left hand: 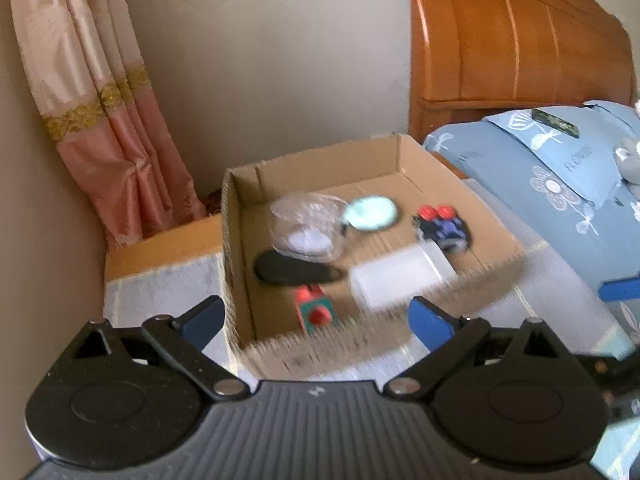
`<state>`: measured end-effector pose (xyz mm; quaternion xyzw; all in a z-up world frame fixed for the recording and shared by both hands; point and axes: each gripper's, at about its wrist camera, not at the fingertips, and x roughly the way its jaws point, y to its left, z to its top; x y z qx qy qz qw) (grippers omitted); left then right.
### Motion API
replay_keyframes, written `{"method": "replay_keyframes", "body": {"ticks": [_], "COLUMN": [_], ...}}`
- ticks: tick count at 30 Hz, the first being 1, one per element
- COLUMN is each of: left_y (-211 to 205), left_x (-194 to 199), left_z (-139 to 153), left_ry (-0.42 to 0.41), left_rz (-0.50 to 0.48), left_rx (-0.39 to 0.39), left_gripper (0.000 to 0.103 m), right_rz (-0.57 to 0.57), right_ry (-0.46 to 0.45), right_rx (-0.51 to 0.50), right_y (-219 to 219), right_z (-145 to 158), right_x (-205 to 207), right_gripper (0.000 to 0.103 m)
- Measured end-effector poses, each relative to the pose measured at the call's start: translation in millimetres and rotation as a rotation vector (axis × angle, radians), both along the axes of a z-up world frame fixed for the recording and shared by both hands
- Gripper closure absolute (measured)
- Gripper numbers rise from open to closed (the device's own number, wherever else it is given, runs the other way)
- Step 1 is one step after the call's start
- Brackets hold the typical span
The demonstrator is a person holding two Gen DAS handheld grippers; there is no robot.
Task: Organize rigid objects
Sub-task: 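Move left tool to clear plastic jar while right tool approaches capsule bottle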
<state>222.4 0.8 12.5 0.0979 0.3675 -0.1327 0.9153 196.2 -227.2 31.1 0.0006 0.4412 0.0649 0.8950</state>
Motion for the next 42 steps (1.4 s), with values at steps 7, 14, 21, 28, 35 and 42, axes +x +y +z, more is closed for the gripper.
{"method": "replay_keyframes", "body": {"ticks": [7, 14, 21, 28, 35, 42], "left_y": [-3, -9, -6, 5, 31, 40], "left_x": [-33, -40, -42, -41, -34, -37], "left_z": [-30, -60, -75, -77, -80, -79], "left_ry": [0.066, 0.1, 0.116, 0.095, 0.099, 0.102], "left_rz": [-0.013, 0.012, 0.05, 0.124, 0.246, 0.254], "left_rx": [-0.089, -0.058, -0.065, -0.028, -0.054, -0.101], "left_gripper": [0.005, 0.005, 0.005, 0.004, 0.004, 0.004], "right_rz": [0.035, 0.051, 0.009, -0.062, -0.062, 0.06], "right_ry": [0.057, 0.114, 0.134, 0.144, 0.13, 0.07], "right_rx": [-0.009, 0.035, 0.055, 0.064, 0.115, 0.208], "right_y": [6, 5, -10, -29, -36, -10], "right_z": [-24, -45, -54, -64, -63, -46], "right_x": [-5, -7, -8, -4, -3, -2], "right_gripper": [0.0, 0.0, 0.0, 0.0, 0.0, 0.0]}}
